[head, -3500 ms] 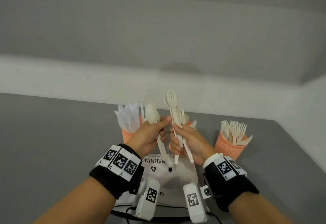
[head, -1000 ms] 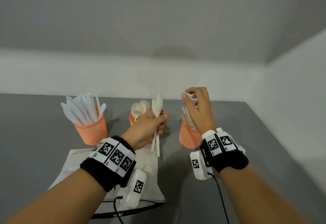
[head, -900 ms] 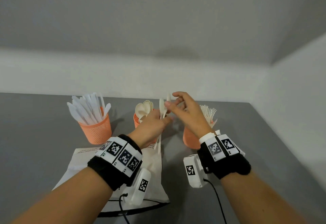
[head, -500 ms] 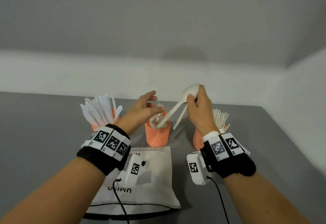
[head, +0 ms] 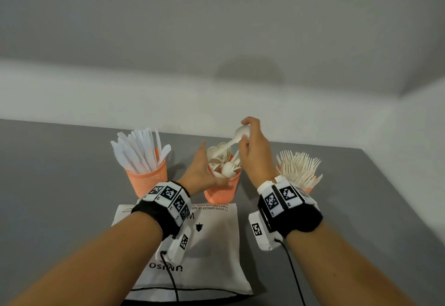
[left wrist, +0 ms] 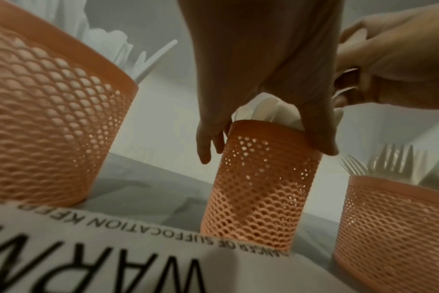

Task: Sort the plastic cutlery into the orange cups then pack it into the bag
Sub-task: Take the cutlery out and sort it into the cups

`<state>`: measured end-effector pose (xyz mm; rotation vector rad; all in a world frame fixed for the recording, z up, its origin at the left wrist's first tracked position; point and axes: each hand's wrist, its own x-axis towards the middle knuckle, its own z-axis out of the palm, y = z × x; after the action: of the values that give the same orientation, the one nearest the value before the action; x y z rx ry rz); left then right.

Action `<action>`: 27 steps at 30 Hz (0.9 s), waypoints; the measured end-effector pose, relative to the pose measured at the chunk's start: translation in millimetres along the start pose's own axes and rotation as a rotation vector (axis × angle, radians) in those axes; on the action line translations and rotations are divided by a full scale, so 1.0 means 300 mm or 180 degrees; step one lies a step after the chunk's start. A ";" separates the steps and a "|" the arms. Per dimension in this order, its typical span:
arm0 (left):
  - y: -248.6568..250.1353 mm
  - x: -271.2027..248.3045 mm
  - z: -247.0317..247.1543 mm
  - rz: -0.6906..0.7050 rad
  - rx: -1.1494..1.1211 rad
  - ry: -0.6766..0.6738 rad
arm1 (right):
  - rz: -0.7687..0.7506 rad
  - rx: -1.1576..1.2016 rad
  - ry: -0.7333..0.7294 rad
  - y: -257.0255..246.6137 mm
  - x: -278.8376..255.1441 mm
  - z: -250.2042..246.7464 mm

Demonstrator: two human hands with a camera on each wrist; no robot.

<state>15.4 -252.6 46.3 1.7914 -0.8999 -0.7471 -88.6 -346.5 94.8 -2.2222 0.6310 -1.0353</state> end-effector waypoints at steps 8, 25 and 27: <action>-0.018 0.022 0.006 -0.0002 0.0009 0.0016 | -0.0744 -0.0430 -0.0702 -0.038 0.009 -0.002; -0.050 0.035 0.018 0.0150 0.0001 0.0091 | -0.0453 -0.2011 -0.2038 0.053 -0.011 0.074; -0.046 0.031 0.012 0.0080 0.0016 0.0086 | -0.0400 -0.1828 -0.2102 0.044 -0.003 0.067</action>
<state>21.0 -258.5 31.3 1.7874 -0.9058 -0.7035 -75.2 -348.8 74.9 -2.9102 0.5243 -0.1106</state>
